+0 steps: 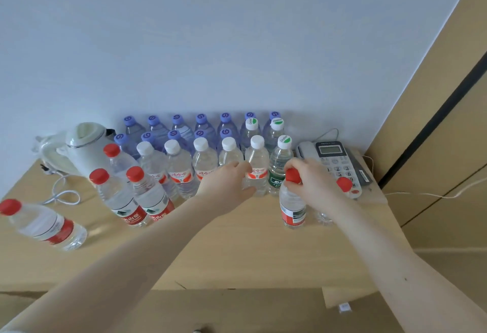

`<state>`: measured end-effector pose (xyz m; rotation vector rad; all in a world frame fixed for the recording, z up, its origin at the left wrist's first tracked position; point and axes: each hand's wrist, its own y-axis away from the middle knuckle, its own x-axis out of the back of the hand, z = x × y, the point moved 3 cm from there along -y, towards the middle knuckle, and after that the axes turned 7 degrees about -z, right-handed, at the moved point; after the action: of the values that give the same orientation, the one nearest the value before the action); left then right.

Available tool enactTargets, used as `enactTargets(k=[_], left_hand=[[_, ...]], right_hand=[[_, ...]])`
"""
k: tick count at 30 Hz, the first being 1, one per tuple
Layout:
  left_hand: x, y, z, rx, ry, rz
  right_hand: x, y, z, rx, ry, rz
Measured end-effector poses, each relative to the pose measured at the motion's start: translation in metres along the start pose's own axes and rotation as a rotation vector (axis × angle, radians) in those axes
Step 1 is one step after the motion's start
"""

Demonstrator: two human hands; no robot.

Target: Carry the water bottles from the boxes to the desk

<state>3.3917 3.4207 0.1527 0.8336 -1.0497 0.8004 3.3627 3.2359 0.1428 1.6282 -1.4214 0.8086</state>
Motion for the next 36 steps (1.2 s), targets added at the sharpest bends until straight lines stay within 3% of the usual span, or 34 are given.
enactTargets(k=[12,21,36], left_hand=[[0.039,0.057,-0.109,0.15,0.013,0.088],[0.073,0.07,-0.175,0.133,-0.074,0.208],[0.075,0.056,-0.21,0.005,-0.06,0.131]], right_hand=[[-0.037,-0.034,-0.122,0.179,-0.054,0.005],[-0.067,-0.058,-0.192,0.11,0.144,-0.011],[-0.11,-0.092,-0.219,-0.062,0.087,0.047]])
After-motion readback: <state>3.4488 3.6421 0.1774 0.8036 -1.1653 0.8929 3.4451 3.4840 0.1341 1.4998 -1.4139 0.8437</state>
